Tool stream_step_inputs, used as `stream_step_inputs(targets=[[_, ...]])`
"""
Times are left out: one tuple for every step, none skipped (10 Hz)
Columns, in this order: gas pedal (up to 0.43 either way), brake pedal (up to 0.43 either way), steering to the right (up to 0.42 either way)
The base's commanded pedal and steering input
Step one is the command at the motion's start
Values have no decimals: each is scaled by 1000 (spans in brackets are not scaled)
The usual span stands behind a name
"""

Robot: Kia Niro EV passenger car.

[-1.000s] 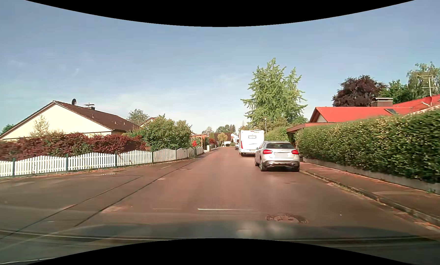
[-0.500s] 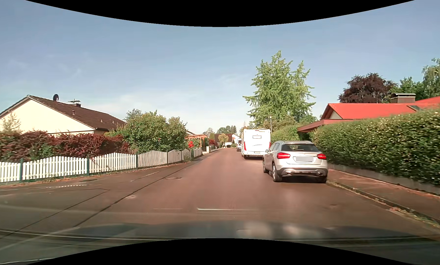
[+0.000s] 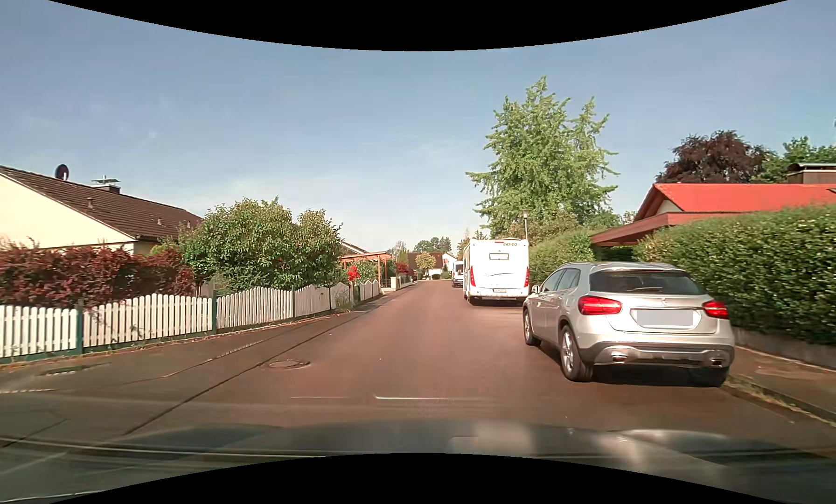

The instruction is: Follow the waypoints while adhering to traffic rules and regulations

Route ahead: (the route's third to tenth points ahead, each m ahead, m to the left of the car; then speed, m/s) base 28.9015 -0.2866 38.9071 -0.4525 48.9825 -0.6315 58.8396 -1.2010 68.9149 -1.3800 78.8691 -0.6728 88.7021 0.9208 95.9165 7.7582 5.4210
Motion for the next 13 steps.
stream_step_inputs(targets=[[39, 0, -10], [39, 0, -10], [39, 0, -11], [39, 0, -12], [39, 0, -12], [39, 0, -13], [39, 0, -13], [39, 0, -13], [39, 0, -13], [39, 0, -13], [39, 0, -12], [39, 0, -10], [47, 0, -10]])
